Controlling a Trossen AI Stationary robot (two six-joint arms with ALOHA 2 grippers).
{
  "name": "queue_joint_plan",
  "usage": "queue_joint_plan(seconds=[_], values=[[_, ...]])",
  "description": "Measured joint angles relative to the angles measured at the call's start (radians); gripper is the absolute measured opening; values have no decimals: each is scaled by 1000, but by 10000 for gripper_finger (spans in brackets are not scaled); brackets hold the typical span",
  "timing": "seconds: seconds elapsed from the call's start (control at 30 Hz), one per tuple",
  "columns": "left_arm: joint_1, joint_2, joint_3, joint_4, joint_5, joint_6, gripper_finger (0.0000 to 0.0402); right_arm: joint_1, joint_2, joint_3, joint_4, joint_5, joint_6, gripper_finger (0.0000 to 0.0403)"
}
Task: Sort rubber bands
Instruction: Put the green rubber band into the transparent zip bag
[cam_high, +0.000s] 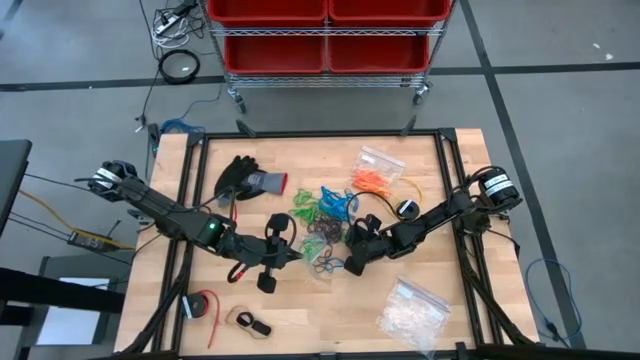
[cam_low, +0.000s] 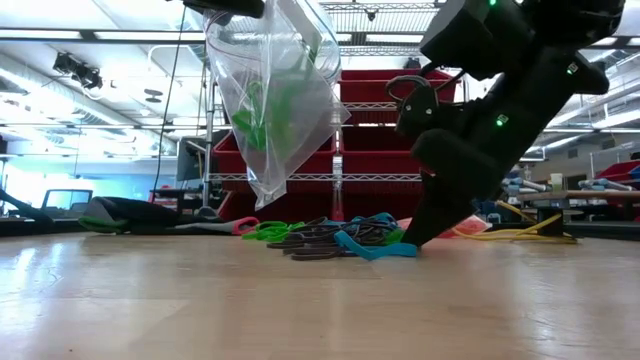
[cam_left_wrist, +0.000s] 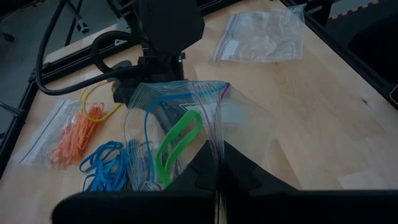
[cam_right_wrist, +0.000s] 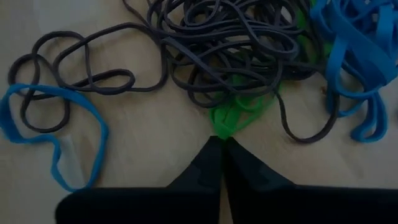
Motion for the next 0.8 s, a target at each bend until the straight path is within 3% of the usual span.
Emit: queue_joint_plan(seconds=[0.23,0.53,0.67,0.8], values=[[0,0,0,1,0,0,15,66,-118,11,-33,-73,15,1],[0,0,0,6,0,0,15,176,-355,11,-36,81,-24,0],[0,0,0,6,0,0,15,184,-390,11,-26,114,-46,0],[0,0,0,6,0,0,15,184,-390,11,99,121,-142,0]])
